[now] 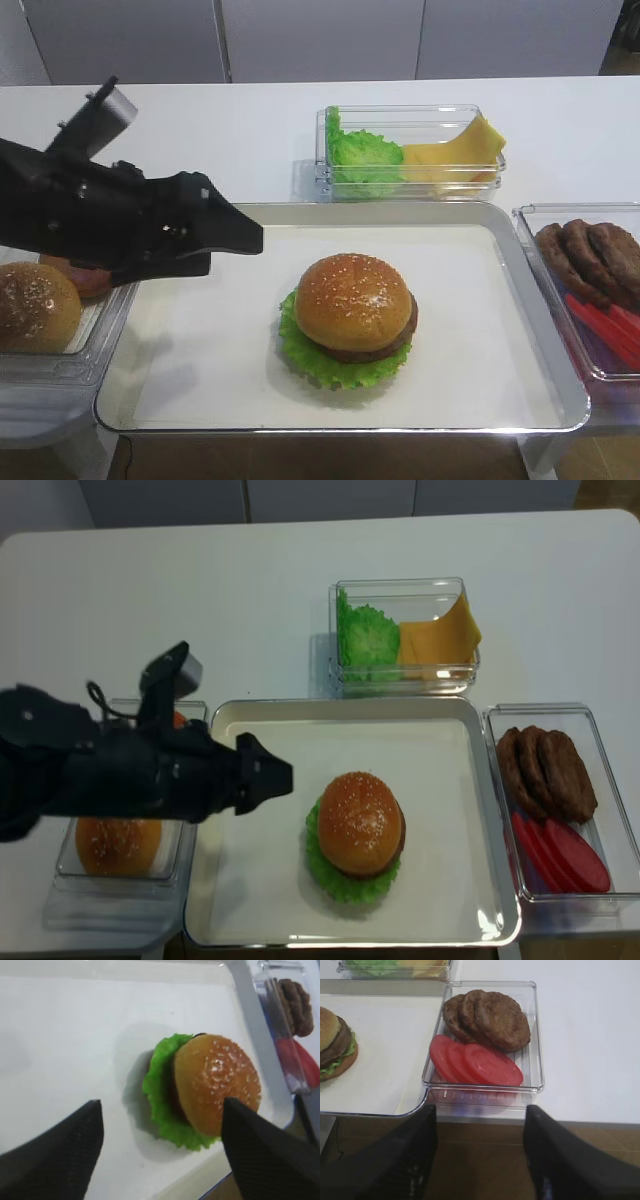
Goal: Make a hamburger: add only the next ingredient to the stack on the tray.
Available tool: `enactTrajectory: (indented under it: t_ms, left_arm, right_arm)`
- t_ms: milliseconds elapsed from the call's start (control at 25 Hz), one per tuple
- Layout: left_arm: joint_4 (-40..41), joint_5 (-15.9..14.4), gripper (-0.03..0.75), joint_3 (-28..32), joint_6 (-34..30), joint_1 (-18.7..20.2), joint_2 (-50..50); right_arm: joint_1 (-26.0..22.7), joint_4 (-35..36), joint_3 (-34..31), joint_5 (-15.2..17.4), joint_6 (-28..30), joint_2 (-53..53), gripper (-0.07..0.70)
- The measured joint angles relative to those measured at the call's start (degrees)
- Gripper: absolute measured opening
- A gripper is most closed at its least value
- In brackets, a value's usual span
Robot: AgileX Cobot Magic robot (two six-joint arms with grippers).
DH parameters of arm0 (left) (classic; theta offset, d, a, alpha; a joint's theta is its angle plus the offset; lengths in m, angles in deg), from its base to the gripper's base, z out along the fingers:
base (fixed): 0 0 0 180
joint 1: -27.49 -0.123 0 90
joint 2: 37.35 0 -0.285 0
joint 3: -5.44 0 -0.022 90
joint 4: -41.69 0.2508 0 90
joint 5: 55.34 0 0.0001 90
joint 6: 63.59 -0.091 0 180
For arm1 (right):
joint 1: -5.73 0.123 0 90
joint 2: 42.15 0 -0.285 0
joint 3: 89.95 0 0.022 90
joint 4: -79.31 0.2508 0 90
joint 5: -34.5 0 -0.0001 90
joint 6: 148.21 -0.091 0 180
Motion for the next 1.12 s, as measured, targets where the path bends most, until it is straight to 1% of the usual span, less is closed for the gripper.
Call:
enactTrajectory:
  t_ms: [80,160,200,280,360,680,800,880,1000,1120]
  left_arm:
    - [11.3,-2.9,0.538,-1.7,8.5,-0.7,-2.7]
    - [23.0,-7.2,0.538,-3.2,15.9,-1.1,-5.2]
    - [27.4,-9.1,0.538,-3.8,19.3,-1.1,-6.6]
    - [35.7,-12.2,0.538,-4.0,23.9,-1.2,-9.5]
    - [41.1,-15.0,0.538,-4.0,26.9,-1.3,-12.9]
    - [54.5,-23.4,0.533,-4.0,36.9,-1.3,-30.0]
    - [59.8,-27.7,0.533,-4.0,40.3,-1.3,-36.7]
    - [62.4,-30.3,0.533,-3.2,41.1,-1.3,-41.0]
    - [63.3,-32.0,0.533,-0.7,41.7,-1.3,-47.8]
    - [63.4,-32.4,0.533,1.7,42.9,-1.3,-54.3]
  right_arm:
    - [0.0,0.0,0.0,0.0,0.0,0.0,0.416]
    - [0.0,0.0,0.0,0.0,0.0,0.0,0.416]
    - [0.0,0.0,0.0,0.0,-0.3,0.0,0.416]
    - [0.0,0.0,0.0,0.0,-0.3,0.0,0.416]
    - [0.0,0.0,0.0,0.0,-0.3,0.0,0.416]
    - [0.0,0.0,0.0,0.0,-0.3,0.0,0.416]
    - [0.0,0.0,0.0,0.0,-0.3,0.0,0.416]
    - [0.0,0.0,0.0,0.0,-0.3,0.0,0.416]
    - [0.0,0.0,0.0,0.0,-0.3,0.0,0.416]
    - [0.0,-0.1,0.0,0.0,-0.3,0.0,0.416]
